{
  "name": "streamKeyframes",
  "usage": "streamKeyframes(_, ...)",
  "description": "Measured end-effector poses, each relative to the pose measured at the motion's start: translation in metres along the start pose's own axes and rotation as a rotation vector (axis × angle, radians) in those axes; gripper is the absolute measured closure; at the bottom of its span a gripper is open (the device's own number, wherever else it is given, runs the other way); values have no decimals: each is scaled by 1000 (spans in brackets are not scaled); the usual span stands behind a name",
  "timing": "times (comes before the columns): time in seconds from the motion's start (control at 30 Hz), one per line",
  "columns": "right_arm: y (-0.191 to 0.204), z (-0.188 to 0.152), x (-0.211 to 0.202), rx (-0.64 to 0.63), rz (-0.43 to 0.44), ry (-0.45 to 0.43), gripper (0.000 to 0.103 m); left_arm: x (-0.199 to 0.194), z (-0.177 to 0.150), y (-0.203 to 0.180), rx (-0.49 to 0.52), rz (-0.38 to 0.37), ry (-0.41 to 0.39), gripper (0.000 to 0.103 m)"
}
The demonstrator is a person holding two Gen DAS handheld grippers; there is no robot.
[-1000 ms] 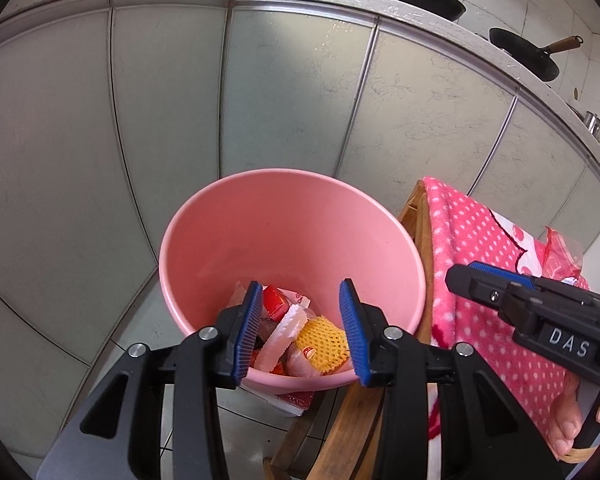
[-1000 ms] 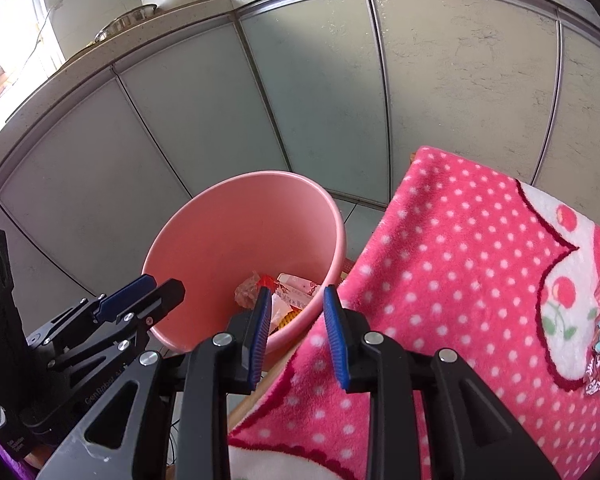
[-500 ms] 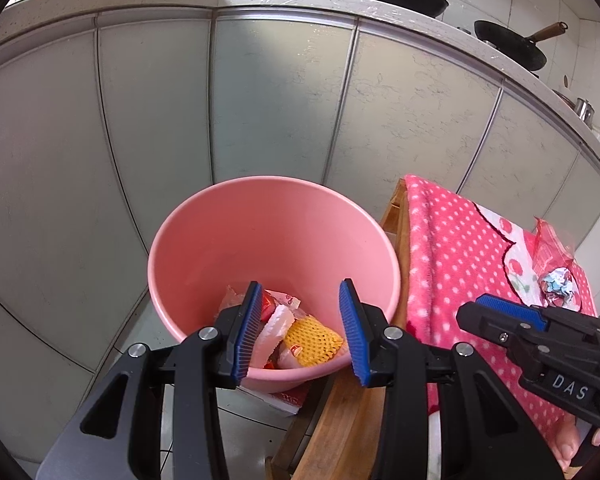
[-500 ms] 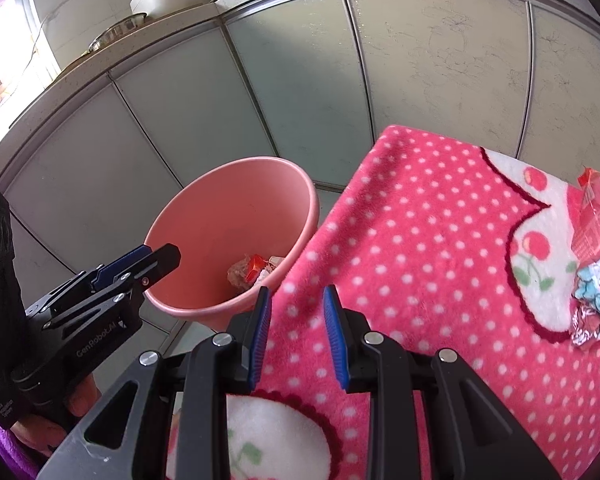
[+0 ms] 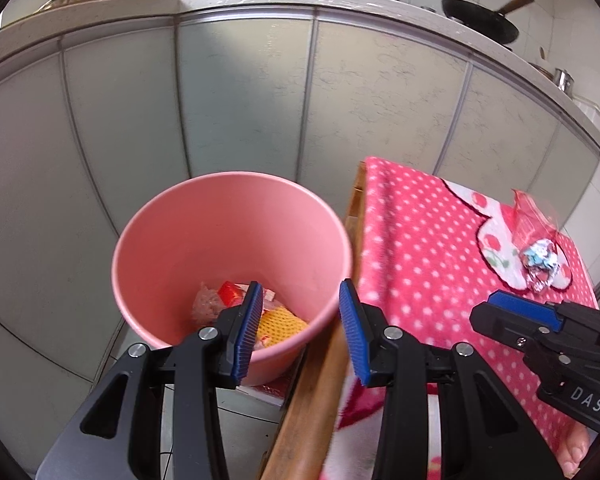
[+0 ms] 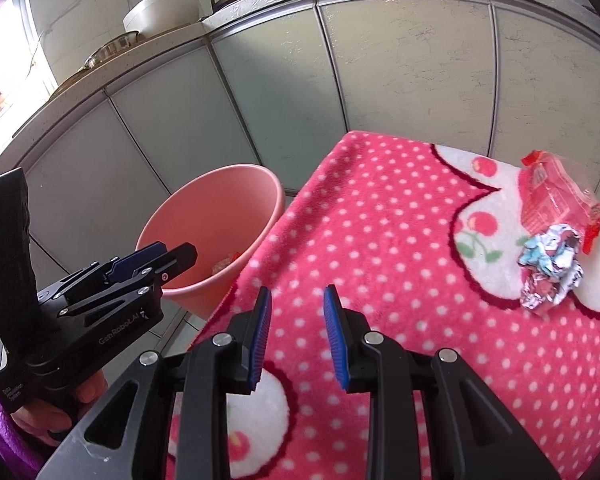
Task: Collect trash
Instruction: 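Withdraw both tools from the bucket back over the table, then grasp the crumpled silver foil with the left tool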
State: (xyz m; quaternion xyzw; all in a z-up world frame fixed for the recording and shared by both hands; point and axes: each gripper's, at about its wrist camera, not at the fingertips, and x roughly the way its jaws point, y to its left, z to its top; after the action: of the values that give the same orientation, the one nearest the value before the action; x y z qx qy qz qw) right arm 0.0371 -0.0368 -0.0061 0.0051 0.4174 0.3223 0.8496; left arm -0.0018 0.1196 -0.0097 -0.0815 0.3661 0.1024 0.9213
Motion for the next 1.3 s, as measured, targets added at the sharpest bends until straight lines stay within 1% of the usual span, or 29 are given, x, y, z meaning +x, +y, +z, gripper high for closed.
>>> streamKeyframes(0.23,-15,-14,-15,-1,-37,-13,76,2,-2,-20,42,-23,13,63)
streamKeyframes(0.53,-34,-28,-30,9,-61,-27,76,5,-3,-50,91,-56,34,63)
streamKeyframes(0.67,-44,-33,-36,24,-71,-34,76,5,-3,-64,116,-78,36,63)
streamKeyframes(1.1,-89,-49,-55,109,-143,-63,76,14,0,-106,168,-157,64,63)
streamKeyframes(1.3,-101,-56,-60,123,-171,-72,76,16,5,-124,200,-193,63,63)
